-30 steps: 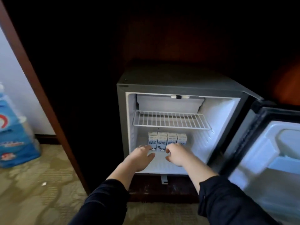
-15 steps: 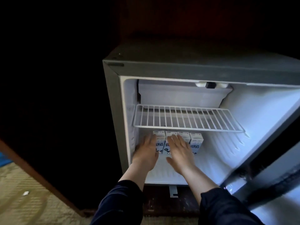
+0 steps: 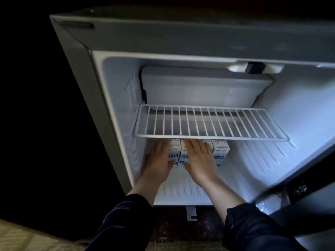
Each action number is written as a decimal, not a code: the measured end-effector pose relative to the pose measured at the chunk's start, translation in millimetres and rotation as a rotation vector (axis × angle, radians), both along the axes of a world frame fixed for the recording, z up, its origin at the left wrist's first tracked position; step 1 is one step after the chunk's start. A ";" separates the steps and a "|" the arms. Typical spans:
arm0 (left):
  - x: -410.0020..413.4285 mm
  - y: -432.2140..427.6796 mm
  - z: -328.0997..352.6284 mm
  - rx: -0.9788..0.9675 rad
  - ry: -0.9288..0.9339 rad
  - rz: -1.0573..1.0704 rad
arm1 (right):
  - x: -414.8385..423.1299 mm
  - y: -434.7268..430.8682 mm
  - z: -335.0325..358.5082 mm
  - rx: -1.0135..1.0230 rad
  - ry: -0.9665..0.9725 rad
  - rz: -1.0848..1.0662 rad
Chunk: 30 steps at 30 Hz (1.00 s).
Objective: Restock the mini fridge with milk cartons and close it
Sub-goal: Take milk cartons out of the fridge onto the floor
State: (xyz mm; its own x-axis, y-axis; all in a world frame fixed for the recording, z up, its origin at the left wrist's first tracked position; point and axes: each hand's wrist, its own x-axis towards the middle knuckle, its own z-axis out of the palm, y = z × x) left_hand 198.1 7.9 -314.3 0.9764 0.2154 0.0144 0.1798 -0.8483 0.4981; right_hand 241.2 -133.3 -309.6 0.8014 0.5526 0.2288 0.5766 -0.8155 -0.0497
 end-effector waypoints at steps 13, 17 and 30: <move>4.6 -4.4 15.0 -0.030 0.059 -0.055 | -3.6 -11.1 15.3 -0.026 -0.125 0.103; -8.8 -3.8 24.0 0.063 0.148 -0.106 | -6.4 -15.1 21.3 -0.164 0.022 0.147; -69.5 -19.4 96.0 0.097 0.302 -0.173 | -55.7 -29.2 91.4 -0.309 0.386 0.069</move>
State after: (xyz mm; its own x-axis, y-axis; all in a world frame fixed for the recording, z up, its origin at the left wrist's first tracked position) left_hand 128.6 -11.6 -218.3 0.9616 0.0587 -0.2681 0.1566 -0.9195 0.3604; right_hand 185.4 -162.5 -218.3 0.7542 0.6028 -0.2605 0.6173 -0.7861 -0.0320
